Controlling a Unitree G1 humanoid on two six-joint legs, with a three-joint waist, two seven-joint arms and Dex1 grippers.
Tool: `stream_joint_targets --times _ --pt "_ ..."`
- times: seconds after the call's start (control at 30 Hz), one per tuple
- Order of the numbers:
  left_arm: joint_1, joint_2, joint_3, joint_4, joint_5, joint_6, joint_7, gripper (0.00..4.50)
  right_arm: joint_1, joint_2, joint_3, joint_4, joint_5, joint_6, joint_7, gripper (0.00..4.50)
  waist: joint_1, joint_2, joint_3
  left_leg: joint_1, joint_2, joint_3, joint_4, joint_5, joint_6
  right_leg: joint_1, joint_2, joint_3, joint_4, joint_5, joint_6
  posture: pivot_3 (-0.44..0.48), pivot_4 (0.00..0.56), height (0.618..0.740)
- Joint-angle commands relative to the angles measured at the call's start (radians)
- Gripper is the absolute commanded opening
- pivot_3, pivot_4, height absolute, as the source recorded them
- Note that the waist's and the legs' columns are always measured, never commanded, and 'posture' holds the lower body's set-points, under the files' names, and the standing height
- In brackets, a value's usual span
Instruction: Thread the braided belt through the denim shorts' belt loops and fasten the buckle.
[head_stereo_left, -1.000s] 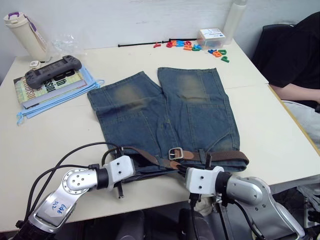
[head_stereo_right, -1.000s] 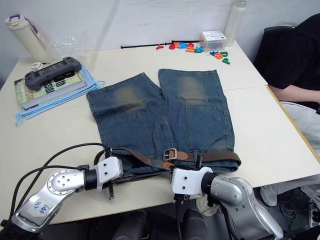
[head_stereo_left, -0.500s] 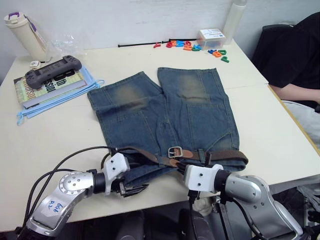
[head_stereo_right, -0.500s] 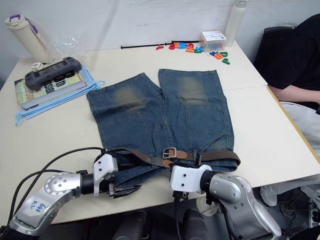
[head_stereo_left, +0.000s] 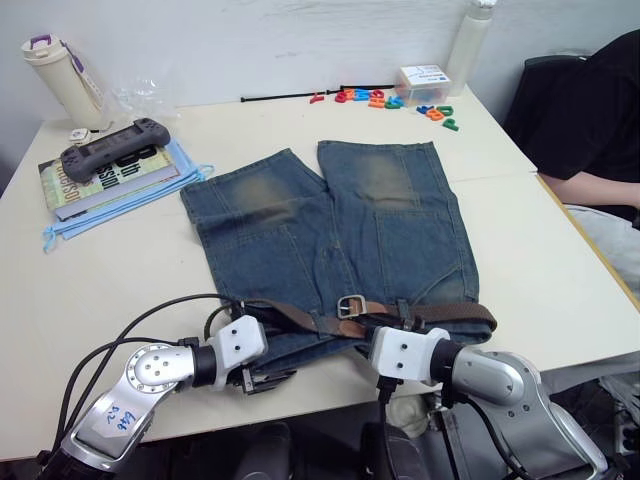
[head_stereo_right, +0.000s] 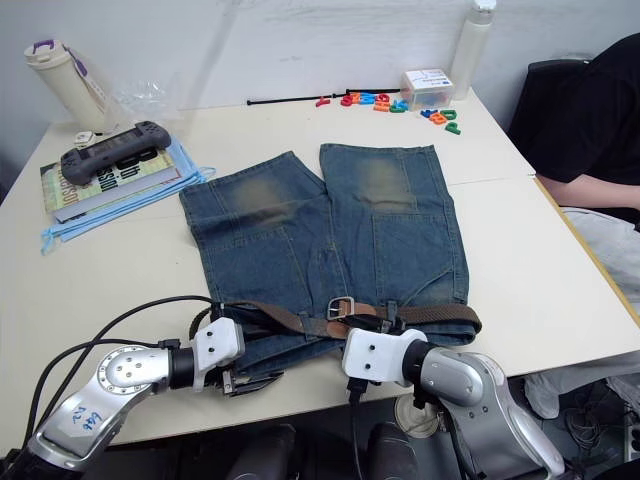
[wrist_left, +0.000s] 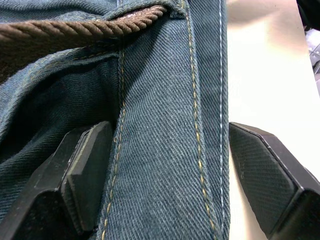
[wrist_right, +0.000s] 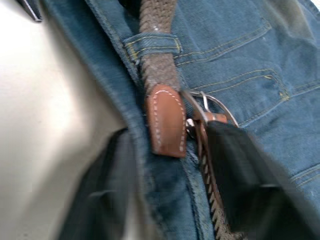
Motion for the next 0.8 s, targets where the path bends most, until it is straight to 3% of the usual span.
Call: stream_joint_targets --times 0.03,0.37,0.53,0.8 --pt "0.036 0.006 -0.040 0.104 0.068 0.039 -0.002 4.01 0.008 -0.009 -0.031 -0.055 0.002 -0.002 -0.006 3.03 0.000 0.000 -0.001 0.000 0.000 0.000 0.000 0.000 0.000 0.000 0.000 0.000 0.000 0.000 0.000 0.000 0.150 0.714" --pt "0.025 0.007 -0.044 0.112 0.069 0.039 -0.008 4.01 0.018 -0.040 -0.129 -0.117 0.080 -0.024 0.022 3.03 0.001 0.002 -0.002 0.002 0.000 0.000 0.000 -0.002 0.004 0.002 0.000 0.000 0.000 0.000 0.000 0.000 0.150 0.714" --pt "0.024 0.009 -0.042 0.103 0.065 0.046 -0.007 4.01 0.017 -0.052 -0.094 -0.074 0.047 -0.067 0.005 3.03 0.001 0.003 -0.002 0.015 0.004 0.000 -0.002 -0.009 0.005 0.015 0.002 -0.001 -0.004 -0.002 -0.004 0.000 0.150 0.714" --pt "0.027 0.013 -0.033 0.090 0.060 0.057 -0.005 4.01 0.029 -0.073 -0.061 -0.010 -0.025 -0.158 -0.026 3.03 0.001 0.003 -0.002 0.015 0.006 0.000 -0.002 -0.009 0.004 0.015 0.004 -0.001 -0.005 -0.002 -0.004 0.000 0.150 0.714"
